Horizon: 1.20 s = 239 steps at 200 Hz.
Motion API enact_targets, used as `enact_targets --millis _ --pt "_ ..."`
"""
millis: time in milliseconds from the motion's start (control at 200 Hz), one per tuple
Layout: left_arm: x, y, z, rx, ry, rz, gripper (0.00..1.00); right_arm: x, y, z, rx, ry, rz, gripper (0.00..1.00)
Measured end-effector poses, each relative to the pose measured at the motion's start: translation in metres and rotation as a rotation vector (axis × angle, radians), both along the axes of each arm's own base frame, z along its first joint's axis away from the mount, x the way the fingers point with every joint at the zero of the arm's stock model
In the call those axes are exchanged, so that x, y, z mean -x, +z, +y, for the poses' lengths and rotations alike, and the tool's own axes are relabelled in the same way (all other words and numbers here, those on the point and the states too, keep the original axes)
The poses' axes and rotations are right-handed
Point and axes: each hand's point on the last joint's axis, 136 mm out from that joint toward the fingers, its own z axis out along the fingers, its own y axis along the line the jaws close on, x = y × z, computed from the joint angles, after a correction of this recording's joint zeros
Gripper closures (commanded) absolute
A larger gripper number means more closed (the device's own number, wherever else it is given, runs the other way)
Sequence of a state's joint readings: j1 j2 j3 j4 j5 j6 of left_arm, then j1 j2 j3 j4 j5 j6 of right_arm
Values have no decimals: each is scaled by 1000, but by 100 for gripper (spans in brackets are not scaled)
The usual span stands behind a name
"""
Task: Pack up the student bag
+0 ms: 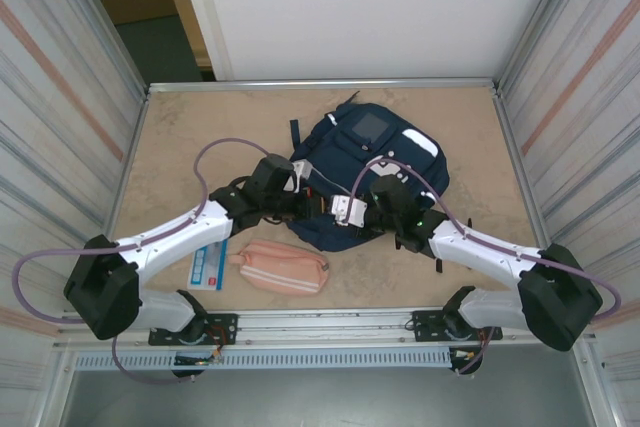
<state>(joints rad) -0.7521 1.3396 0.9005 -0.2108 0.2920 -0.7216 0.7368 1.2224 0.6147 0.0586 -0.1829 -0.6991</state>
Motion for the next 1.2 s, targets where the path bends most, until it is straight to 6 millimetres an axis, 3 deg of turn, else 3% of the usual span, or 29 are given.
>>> enact_targets --millis 155,326,396,471,531,591,712,832,902,962,992,1037,1122,1198 --pt "-15 -6 17 -25 37 -60 100 -6 4 -7 -13 -14 -7 100" --pt "-49 -26 65 -69 165 -83 100 -6 6 -13 -19 -20 -8 100" --pt "-56 -27 74 -53 184 -85 100 -5 5 -14 -22 -18 -6 100" --pt "-54 -23 69 -35 157 -94 100 -2 2 -14 -20 -12 11 100" --pt "-48 -22 60 -31 127 -98 100 2 0 -16 -15 -16 40 82" --pt "-39 -23 49 -32 88 -98 100 5 3 -18 -23 -34 71 73" --pt "-21 -17 36 -27 34 -104 100 8 24 -20 -106 -83 104 63" --pt "-17 -4 35 -7 29 -129 100 7 44 -26 -191 -145 132 54" --pt "-17 -3 35 0 27 -128 100 -2 48 -36 -262 -269 199 42" --pt "-17 -3 35 3 28 -122 100 -19 49 -59 -364 -504 328 39" --pt "-17 -2 34 7 29 -121 100 -29 49 -75 -436 -662 411 21" --pt "-17 -2 33 15 30 -116 100 -40 51 -100 -542 -881 531 14" --pt "-16 -4 30 23 21 -101 100 -52 55 -140 -776 -1207 729 10" --pt "-13 -9 27 18 11 -89 100 -48 44 -153 -904 -1369 883 10"
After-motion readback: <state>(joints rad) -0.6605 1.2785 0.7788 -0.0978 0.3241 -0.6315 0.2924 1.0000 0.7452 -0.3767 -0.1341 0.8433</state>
